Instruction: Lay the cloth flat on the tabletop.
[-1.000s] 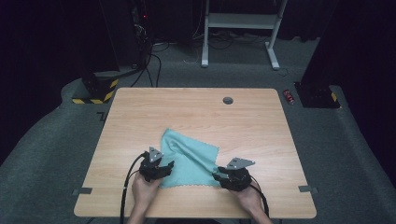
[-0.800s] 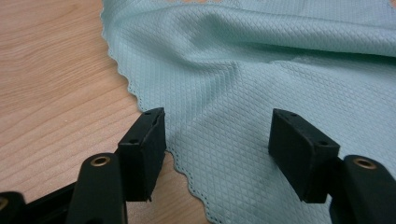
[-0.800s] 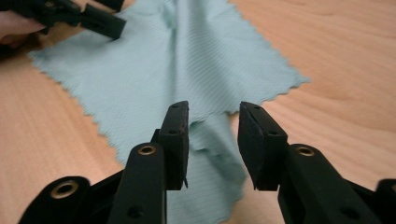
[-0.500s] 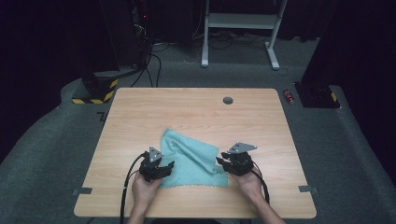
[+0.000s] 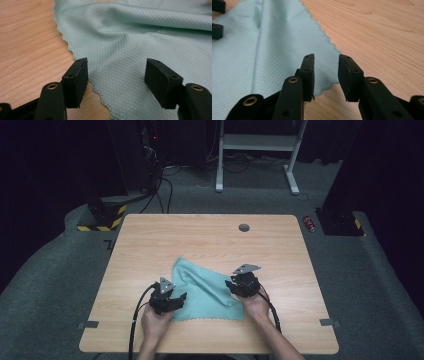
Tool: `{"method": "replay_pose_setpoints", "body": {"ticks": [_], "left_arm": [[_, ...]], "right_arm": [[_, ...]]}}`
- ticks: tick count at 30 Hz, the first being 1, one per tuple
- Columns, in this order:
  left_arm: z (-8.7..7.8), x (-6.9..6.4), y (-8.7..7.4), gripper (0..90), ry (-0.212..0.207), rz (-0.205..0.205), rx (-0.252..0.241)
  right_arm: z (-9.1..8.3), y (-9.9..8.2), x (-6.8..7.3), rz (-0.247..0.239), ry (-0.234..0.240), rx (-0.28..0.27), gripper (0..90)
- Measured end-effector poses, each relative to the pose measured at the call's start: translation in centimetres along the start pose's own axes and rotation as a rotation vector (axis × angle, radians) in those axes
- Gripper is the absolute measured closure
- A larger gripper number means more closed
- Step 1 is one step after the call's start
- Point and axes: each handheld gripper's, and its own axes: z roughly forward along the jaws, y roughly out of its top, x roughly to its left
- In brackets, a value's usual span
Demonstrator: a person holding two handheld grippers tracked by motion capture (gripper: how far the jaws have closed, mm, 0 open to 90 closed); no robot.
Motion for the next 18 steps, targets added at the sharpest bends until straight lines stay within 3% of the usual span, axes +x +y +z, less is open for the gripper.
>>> {"method": "replay_pose_setpoints", "body": {"ticks": [12, 18], "left_arm": [[0.0, 0.0, 0.0, 35.5, 0.0, 0.002, 0.001], [0.0, 0.0, 0.0, 35.5, 0.0, 0.001, 0.001]], "right_arm": [[1.4, -0.1, -1.2, 0.046, -0.03, 0.043, 68.0], [1.6, 0.1, -1.1, 0.022, -0.03, 0.05, 77.0]]}}
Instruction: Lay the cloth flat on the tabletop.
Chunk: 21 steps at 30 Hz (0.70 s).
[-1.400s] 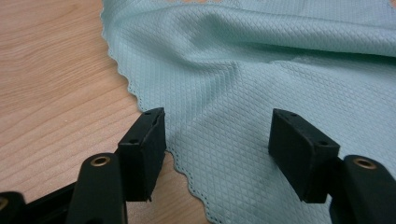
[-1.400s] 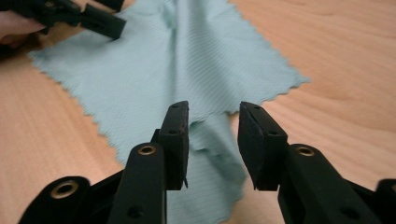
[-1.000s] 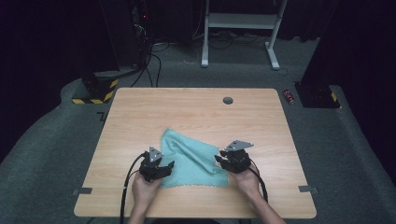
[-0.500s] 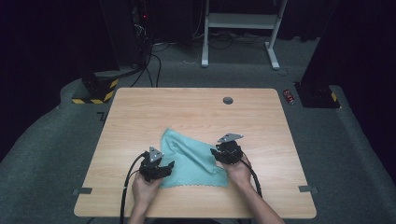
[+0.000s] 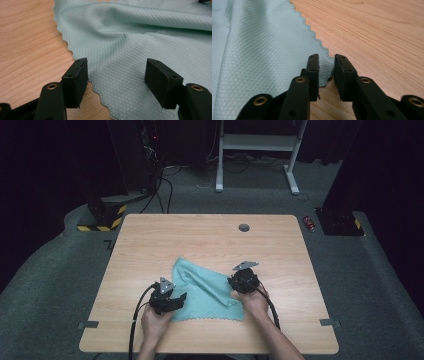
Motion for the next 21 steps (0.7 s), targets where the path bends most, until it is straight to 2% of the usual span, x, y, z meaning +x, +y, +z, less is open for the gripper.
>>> {"method": "replay_pose_setpoints", "body": {"ticks": [6, 9, 14, 21], "left_arm": [[0.0, 0.0, 0.0, 35.5, 0.0, 0.001, 0.0], [0.0, 0.0, 0.0, 35.5, 0.0, 0.001, 0.001], [0.0, 0.0, 0.0, 35.5, 0.0, 0.002, 0.0], [0.0, 0.0, 0.0, 35.5, 0.0, -0.001, -0.001]], "right_arm": [[0.1, 0.1, 0.1, -0.02, 0.014, 0.001, 88.3], [0.2, 0.5, 0.2, -0.047, -0.004, 0.014, 89.3], [0.3, 1.0, -0.5, -0.03, -0.014, 0.001, 89.8], [-0.4, 2.3, -1.8, -0.022, -0.052, -0.031, 90.0]]}}
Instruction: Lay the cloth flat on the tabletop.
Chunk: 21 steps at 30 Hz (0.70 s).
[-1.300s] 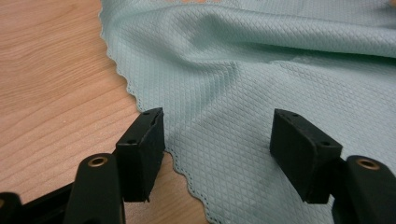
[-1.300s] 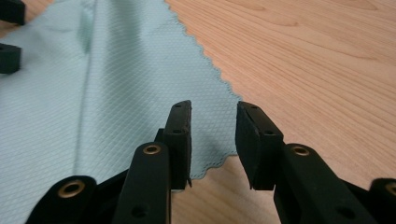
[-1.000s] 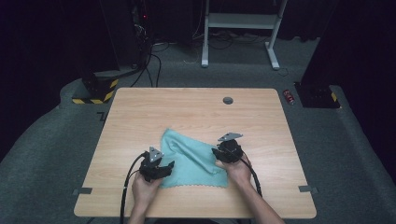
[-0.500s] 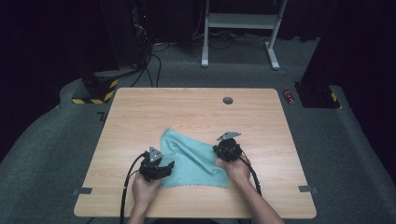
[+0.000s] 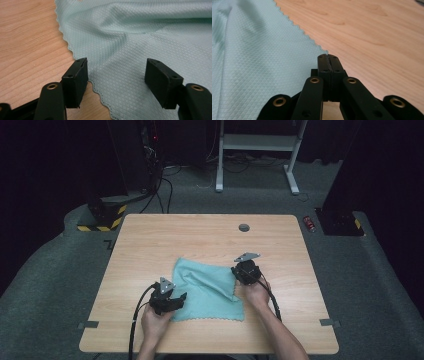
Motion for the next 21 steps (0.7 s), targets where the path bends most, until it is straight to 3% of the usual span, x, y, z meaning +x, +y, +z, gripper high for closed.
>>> {"method": "replay_pose_setpoints", "body": {"ticks": [12, 19, 21], "left_arm": [[0.0, 0.0, 0.0, 35.4, -0.001, 0.001, 0.001], [0.0, 0.0, 0.0, 35.3, -0.001, 0.002, 0.001], [0.0, 0.0, 0.0, 35.3, -0.001, 0.004, 0.003]], "right_arm": [[0.5, -0.5, -3.0, 0.105, -0.051, -0.016, 90.0], [1.0, -0.5, -3.5, 0.124, -0.056, -0.013, 90.0], [0.9, 0.1, -3.4, 0.098, -0.068, -0.01, 90.0]]}}
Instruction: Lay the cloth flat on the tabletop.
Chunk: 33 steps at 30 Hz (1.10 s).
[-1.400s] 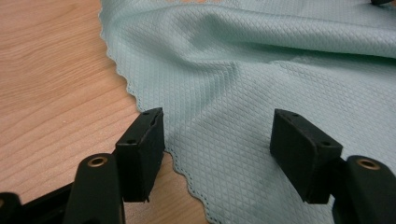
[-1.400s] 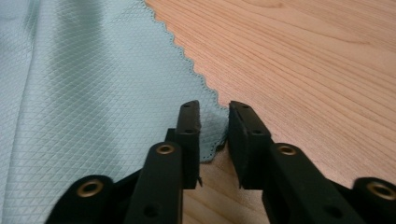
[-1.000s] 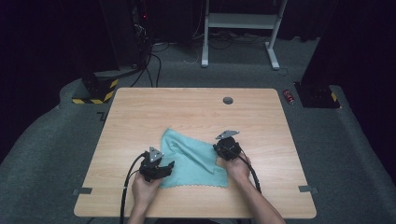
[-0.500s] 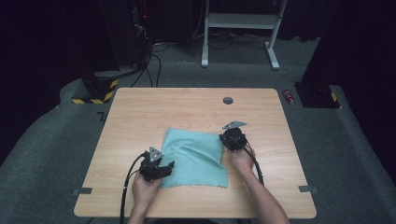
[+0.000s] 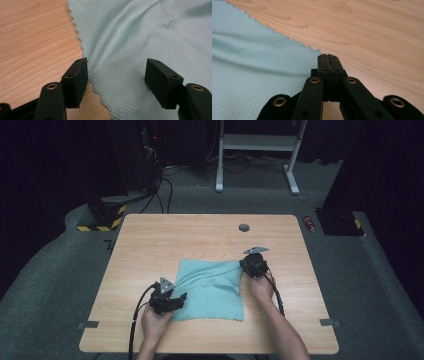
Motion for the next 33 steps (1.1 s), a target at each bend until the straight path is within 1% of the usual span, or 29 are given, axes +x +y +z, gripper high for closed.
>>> {"method": "replay_pose_setpoints", "body": {"ticks": [2, 3, 5, 7, 9, 10, 12, 14, 15, 16, 18, 20, 22, 24, 26, 27, 29, 31, 32, 33], "left_arm": [[0.0, 0.0, 0.0, 35.3, 0.0, -0.003, -0.001], [0.0, 0.0, 0.0, 35.3, -0.001, 0.0, 0.0], [0.0, 0.0, 0.0, 35.3, -0.001, -0.001, 0.001], [0.0, 0.0, 0.0, 35.2, -0.001, 0.0, 0.001], [0.0, 0.0, 0.0, 35.2, 0.0, -0.001, -0.001], [0.0, 0.0, 0.0, 35.2, -0.001, -0.001, -0.002], [0.0, 0.0, 0.0, 35.2, -0.003, -0.001, -0.002], [0.0, 0.0, 0.0, 35.2, -0.003, 0.001, -0.002], [0.0, 0.0, 0.0, 35.2, -0.004, 0.0, -0.002], [0.0, 0.0, 0.0, 35.2, -0.004, 0.0, -0.002], [0.0, 0.0, 0.0, 35.2, -0.004, 0.0, -0.002], [0.0, 0.0, 0.0, 35.2, -0.003, 0.0, -0.002], [0.0, 0.0, 0.0, 35.2, -0.003, 0.0, -0.002], [0.0, 0.0, 0.0, 35.2, -0.003, 0.001, -0.002], [0.0, 0.0, 0.0, 35.1, -0.002, 0.002, -0.002], [0.0, 0.0, 0.0, 35.1, -0.003, 0.001, -0.002], [0.0, 0.0, 0.0, 35.1, -0.002, 0.004, -0.002], [0.0, 0.0, 0.0, 35.0, -0.002, 0.004, -0.002], [0.0, 0.0, 0.0, 35.0, -0.002, 0.004, -0.002], [0.0, 0.0, 0.0, 35.0, -0.002, 0.004, -0.002]], "right_arm": [[-0.3, 0.5, 0.1, -0.004, -0.003, -0.023, 90.0], [-0.2, 0.9, 0.1, -0.014, -0.004, -0.004, 90.0], [0.0, 1.3, 0.2, -0.024, -0.014, -0.001, 90.0], [0.2, 1.3, 0.1, -0.015, -0.013, -0.002, 90.0], [0.6, 1.3, -0.1, -0.014, -0.014, 0.023, 90.0], [0.8, 1.3, -0.2, -0.019, -0.018, 0.027, 90.0], [0.9, 1.8, -0.5, -0.009, -0.019, 0.022, 90.0], [1.1, 2.2, -0.4, -0.009, -0.025, 0.013, 90.0], [1.2, 2.2, -0.4, -0.006, -0.027, 0.017, 90.0], [1.5, 2.0, -0.4, -0.011, -0.029, 0.029, 90.0], [2.2, 1.5, -0.6, -0.001, -0.024, 0.06, 89.7], [2.4, 1.2, -0.9, 0.017, -0.01, 0.061, 88.4], [2.3, 1.2, -1.0, 0.033, -0.008, 0.061, 83.8], [1.7, 1.2, -1.2, 0.045, 0.01, 0.044, 80.8], [0.9, 1.1, -1.3, 0.042, 0.017, 0.024, 78.8], [0.3, 1.0, -1.3, 0.032, 0.026, 0.004, 78.2], [-1.2, 0.3, -0.9, 0.015, 0.051, -0.018, 77.8], [-2.7, -0.8, -0.1, -0.017, 0.082, -0.031, 77.6], [-3.4, -1.5, 0.3, -0.044, 0.098, -0.031, 77.5], [-4.1, -2.3, 0.8, -0.058, 0.111, -0.033, 77.5]]}}
